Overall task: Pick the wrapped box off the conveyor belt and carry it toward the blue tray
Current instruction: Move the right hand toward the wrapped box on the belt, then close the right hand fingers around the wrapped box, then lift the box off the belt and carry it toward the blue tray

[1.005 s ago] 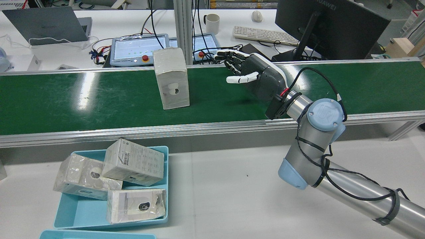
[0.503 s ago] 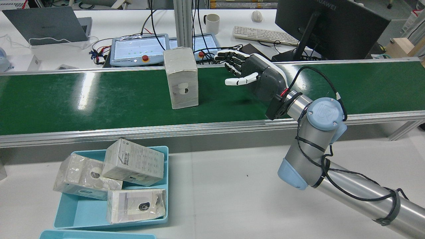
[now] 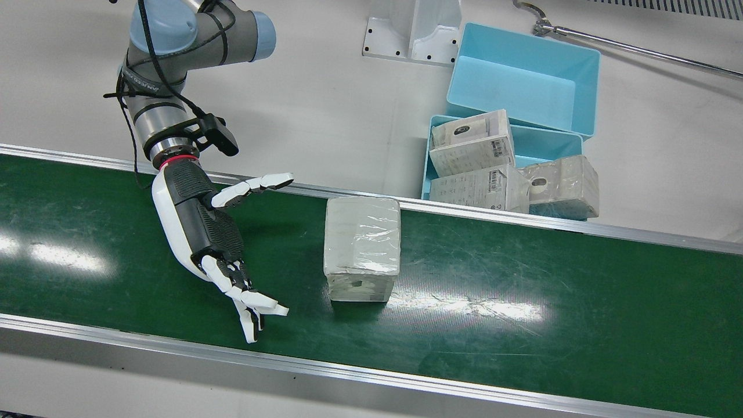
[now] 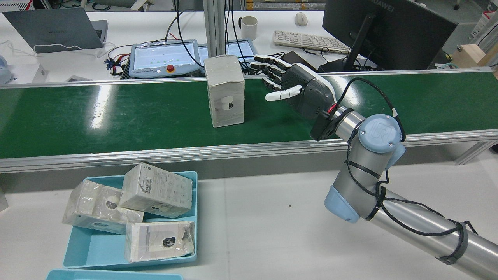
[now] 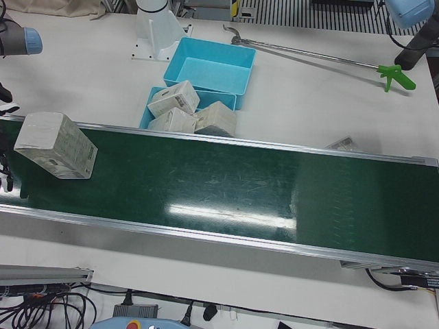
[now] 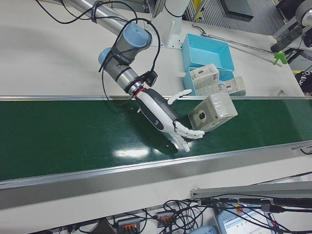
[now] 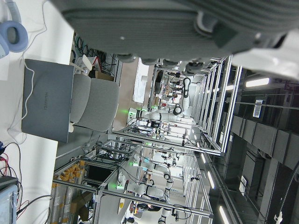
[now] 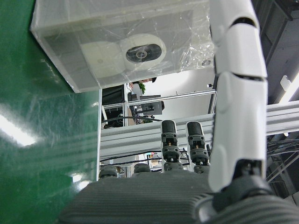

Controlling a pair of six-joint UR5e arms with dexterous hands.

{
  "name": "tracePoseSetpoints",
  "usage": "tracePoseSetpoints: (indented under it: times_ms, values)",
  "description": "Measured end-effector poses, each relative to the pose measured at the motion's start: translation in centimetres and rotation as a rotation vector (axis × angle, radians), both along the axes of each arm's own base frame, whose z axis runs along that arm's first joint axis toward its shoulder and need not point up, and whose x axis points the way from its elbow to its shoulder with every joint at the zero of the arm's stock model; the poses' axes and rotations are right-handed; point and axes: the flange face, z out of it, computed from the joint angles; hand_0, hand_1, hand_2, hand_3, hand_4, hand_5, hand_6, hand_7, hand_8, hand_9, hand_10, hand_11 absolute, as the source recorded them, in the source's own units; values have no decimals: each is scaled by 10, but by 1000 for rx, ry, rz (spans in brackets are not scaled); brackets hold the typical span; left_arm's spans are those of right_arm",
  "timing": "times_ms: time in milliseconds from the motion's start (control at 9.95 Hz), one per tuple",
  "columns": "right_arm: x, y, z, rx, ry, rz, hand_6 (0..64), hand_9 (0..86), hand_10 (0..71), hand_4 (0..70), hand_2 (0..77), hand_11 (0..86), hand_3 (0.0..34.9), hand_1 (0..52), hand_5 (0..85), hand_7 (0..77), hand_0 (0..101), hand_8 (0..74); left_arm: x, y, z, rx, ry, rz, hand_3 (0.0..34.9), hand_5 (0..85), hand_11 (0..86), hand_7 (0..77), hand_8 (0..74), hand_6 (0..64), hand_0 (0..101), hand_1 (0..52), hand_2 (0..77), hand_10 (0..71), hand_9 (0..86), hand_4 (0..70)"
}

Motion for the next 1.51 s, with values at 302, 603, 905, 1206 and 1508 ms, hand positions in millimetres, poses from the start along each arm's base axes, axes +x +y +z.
tracePoseSetpoints:
  times_ms: [302,603,905,1206,1508]
  values:
    - [-6,0,-6,6,-3,-4,33,22,0,104,153,16,132,169,202,191,481,0,0,0,0,0,0,0,0,11,0,5,5,0,0,0,11,5,0,0]
    - [-18,-2,-15,11,-2,-13,49,22,0,120,218,16,172,185,224,218,483,0,0,0,0,0,0,0,0,11,0,5,5,0,0,0,11,5,0,0]
    - [-33,-2,-29,19,-12,-23,44,38,0,125,224,16,190,185,224,224,486,0,0,0,0,0,0,0,0,5,0,5,5,0,0,0,11,5,0,0]
    - [-40,0,-37,23,-26,-23,147,136,0,278,305,5,229,213,305,355,543,65,0,0,0,0,0,0,0,11,5,5,5,0,0,0,11,5,0,0]
    - [-33,7,-45,-4,-7,-17,273,371,164,425,322,213,153,147,425,491,557,338,0,0,0,0,0,0,0,11,0,5,5,0,0,0,11,5,0,0]
